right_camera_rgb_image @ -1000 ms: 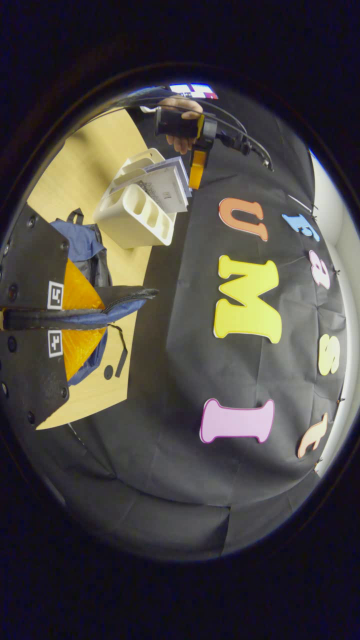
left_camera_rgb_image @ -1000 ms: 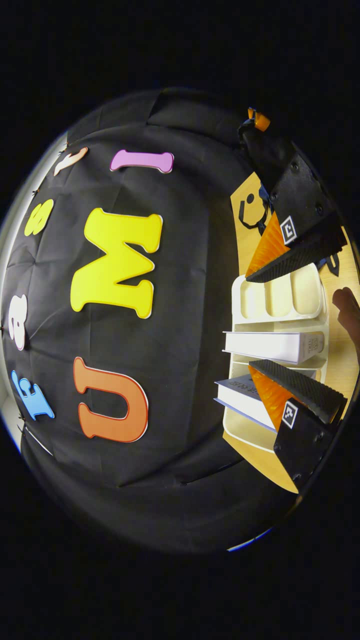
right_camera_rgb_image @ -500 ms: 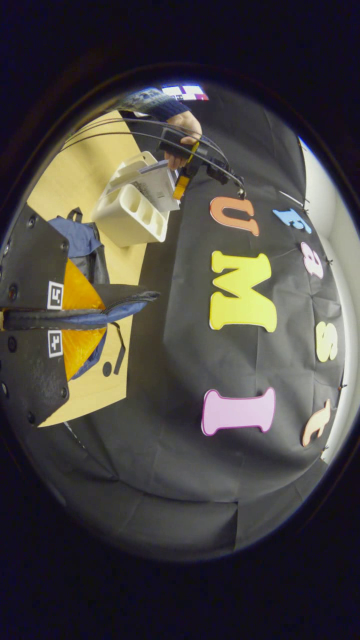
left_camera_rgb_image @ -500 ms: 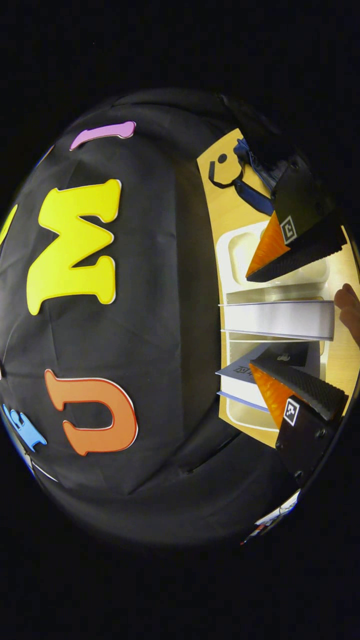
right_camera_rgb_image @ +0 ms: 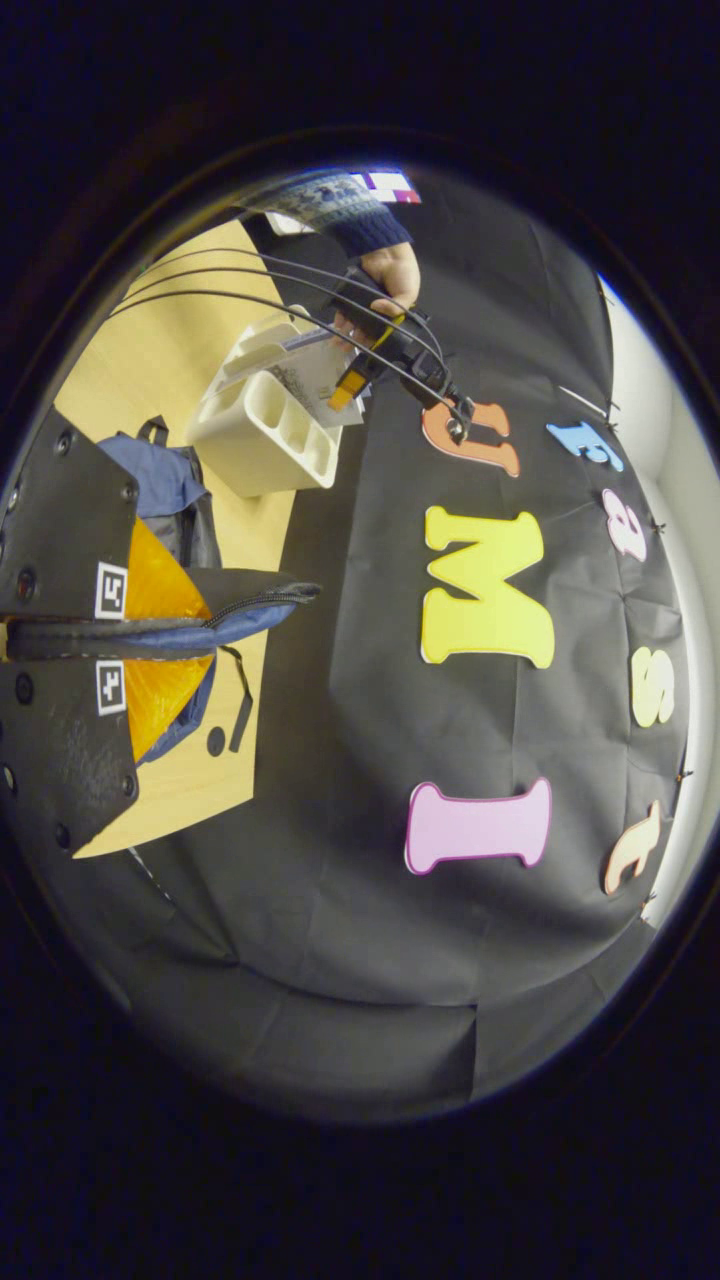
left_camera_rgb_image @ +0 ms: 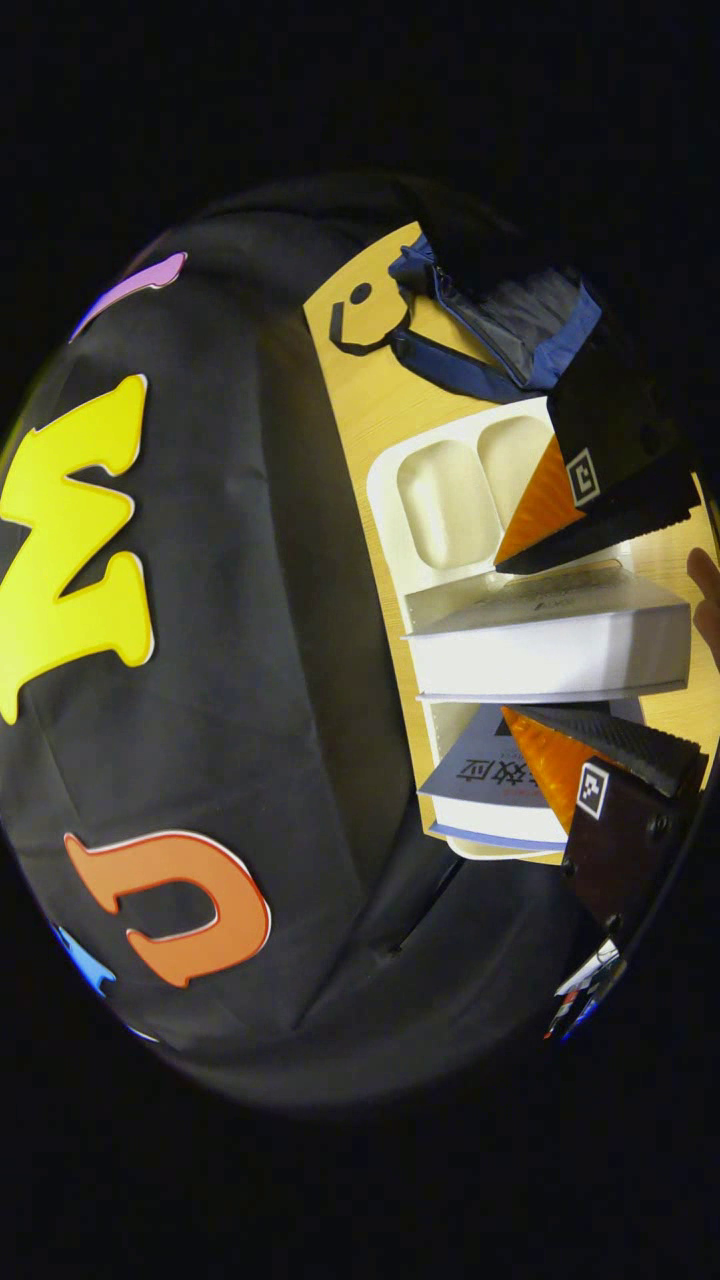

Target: Open the schoolbag, grab two books from the bookshelf and put them into the schoolbag.

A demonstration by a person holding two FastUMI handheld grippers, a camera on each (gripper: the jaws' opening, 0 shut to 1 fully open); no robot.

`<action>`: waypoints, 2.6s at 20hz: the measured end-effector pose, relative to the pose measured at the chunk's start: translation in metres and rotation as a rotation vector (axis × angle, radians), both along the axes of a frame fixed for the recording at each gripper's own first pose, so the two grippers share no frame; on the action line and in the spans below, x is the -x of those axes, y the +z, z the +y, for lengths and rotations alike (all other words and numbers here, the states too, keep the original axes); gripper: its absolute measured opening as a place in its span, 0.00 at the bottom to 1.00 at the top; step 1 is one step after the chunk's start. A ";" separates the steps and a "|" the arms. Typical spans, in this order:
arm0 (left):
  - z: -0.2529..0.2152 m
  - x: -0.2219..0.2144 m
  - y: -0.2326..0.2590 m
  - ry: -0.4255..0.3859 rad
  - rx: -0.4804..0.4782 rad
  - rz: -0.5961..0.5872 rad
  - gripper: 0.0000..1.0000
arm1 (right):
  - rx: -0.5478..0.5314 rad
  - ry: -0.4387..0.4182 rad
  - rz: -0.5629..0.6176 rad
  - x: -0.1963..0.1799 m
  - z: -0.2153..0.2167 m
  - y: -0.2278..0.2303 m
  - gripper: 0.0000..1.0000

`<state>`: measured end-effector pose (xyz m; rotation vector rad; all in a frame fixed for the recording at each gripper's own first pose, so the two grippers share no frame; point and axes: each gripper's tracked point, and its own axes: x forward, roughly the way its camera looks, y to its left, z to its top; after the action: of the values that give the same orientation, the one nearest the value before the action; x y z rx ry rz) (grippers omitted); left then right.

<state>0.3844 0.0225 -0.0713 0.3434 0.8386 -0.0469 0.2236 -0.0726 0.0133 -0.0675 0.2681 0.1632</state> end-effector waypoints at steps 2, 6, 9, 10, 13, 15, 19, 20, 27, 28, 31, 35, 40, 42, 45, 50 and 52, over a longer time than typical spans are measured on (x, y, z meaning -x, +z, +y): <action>-0.002 0.001 -0.006 -0.007 -0.004 0.042 0.75 | -0.002 0.000 -0.005 0.001 0.000 -0.002 0.00; -0.014 0.012 -0.022 -0.020 0.066 0.152 0.59 | -0.008 -0.015 -0.008 0.004 -0.002 -0.006 0.00; -0.006 0.014 -0.028 0.006 0.060 0.186 0.51 | -0.010 -0.006 -0.017 0.007 0.000 -0.007 0.00; -0.006 0.014 -0.030 0.012 0.063 0.188 0.50 | -0.013 0.001 -0.020 0.006 0.002 -0.007 0.00; -0.004 0.022 -0.031 0.040 0.073 0.201 0.47 | -0.014 0.019 -0.010 0.005 0.007 -0.013 0.00; -0.004 0.026 -0.030 0.052 0.083 0.199 0.47 | -0.003 0.031 -0.015 0.004 0.009 -0.014 0.00; -0.003 0.032 -0.025 0.079 0.125 0.159 0.46 | -0.002 0.034 -0.003 0.004 0.013 -0.021 0.00; -0.003 0.037 -0.026 0.091 0.135 0.163 0.46 | -0.003 0.034 -0.006 0.003 0.013 -0.021 0.00; 0.013 0.068 -0.001 0.114 0.140 0.104 0.46 | -0.026 0.057 0.011 -0.002 0.024 -0.032 0.00; 0.012 0.073 0.006 0.111 0.152 0.090 0.46 | -0.026 0.059 0.010 -0.001 0.025 -0.032 0.00; 0.008 0.092 0.019 0.134 0.230 0.059 0.46 | -0.050 0.063 0.014 0.001 0.026 -0.035 0.00; 0.009 0.126 0.026 0.137 0.272 0.042 0.46 | -0.078 0.044 0.015 0.002 0.021 -0.038 0.00; 0.009 0.167 0.033 0.169 0.401 0.002 0.46 | -0.094 0.037 0.023 0.006 0.019 -0.038 0.00; 0.016 0.185 0.029 0.184 0.449 0.001 0.45 | -0.097 0.035 0.026 0.006 0.019 -0.038 0.00; 0.028 0.210 0.023 0.224 0.533 -0.001 0.46 | -0.101 0.029 0.031 0.004 0.020 -0.038 0.00; 0.036 0.245 0.010 0.293 0.720 0.002 0.46 | -0.070 0.040 0.043 0.001 0.031 -0.037 0.00; 0.036 0.254 0.006 0.304 0.776 -0.005 0.47 | -0.046 0.046 0.041 0.000 0.035 -0.035 0.00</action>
<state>0.1302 0.0586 -0.0654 -0.5126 0.7980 -0.0839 0.2234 -0.0375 -0.0219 -0.0243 0.3032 0.2166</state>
